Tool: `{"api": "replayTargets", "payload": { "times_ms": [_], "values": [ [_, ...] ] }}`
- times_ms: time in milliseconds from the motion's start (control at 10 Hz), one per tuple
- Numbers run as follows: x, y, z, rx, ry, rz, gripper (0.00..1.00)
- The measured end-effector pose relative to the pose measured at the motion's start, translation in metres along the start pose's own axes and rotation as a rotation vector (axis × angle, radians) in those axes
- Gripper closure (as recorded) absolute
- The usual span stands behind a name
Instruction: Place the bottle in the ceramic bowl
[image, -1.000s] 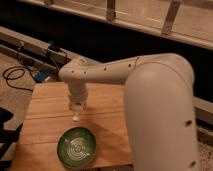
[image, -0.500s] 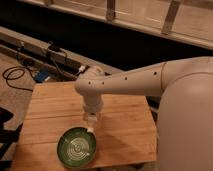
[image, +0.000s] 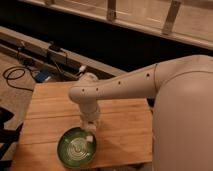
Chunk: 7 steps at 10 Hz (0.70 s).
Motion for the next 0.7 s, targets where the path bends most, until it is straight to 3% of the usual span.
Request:
{"api": "replayTargets", "payload": {
  "times_ms": [400,700],
  "values": [
    [0.0,0.0,0.0,0.003,0.0,0.0,1.0],
    [0.021,0.012,0.014,-0.019,0.042,-0.022,1.0]
  ]
}}
